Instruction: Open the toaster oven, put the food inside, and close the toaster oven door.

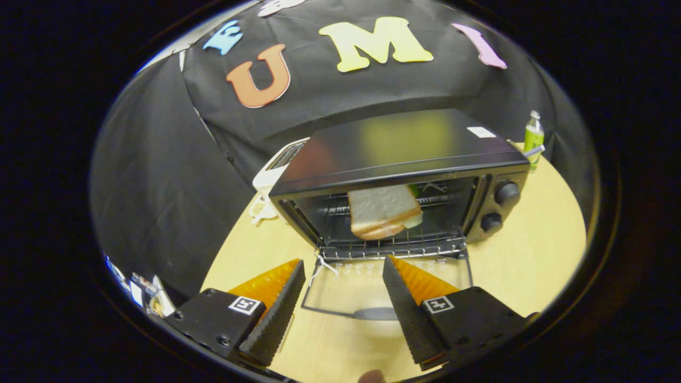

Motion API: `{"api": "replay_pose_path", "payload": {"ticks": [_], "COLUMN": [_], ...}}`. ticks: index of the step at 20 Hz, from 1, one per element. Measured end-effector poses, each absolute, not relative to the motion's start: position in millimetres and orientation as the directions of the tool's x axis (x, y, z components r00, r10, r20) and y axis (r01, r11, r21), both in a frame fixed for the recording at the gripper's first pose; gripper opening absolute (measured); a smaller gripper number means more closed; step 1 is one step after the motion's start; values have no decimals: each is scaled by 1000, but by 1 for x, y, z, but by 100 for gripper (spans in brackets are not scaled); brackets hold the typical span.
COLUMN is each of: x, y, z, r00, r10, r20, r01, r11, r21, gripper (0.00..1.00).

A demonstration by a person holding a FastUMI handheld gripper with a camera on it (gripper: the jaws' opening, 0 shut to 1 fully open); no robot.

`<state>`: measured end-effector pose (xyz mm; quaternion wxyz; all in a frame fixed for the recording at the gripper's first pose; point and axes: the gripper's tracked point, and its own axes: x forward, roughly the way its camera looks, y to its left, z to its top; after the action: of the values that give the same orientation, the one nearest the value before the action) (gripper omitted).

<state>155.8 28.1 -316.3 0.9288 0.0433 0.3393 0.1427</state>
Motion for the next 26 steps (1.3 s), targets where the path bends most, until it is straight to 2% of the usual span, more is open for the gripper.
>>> {"api": "replay_pose_path", "payload": {"ticks": [3,12,18,26], "x": [128,86,101,120], "y": [17,-24,-23,-15], "z": [-320,-397,-443,-455], "r00": [731,661,658,681], "r10": [255,130,58,9], "r20": [-633,-739,-751,-732], "r01": [-220,-130,-47,-6], "r11": [966,990,998,1000], "r21": [135,58,36,7], "gripper": [96,96,96,96]}}
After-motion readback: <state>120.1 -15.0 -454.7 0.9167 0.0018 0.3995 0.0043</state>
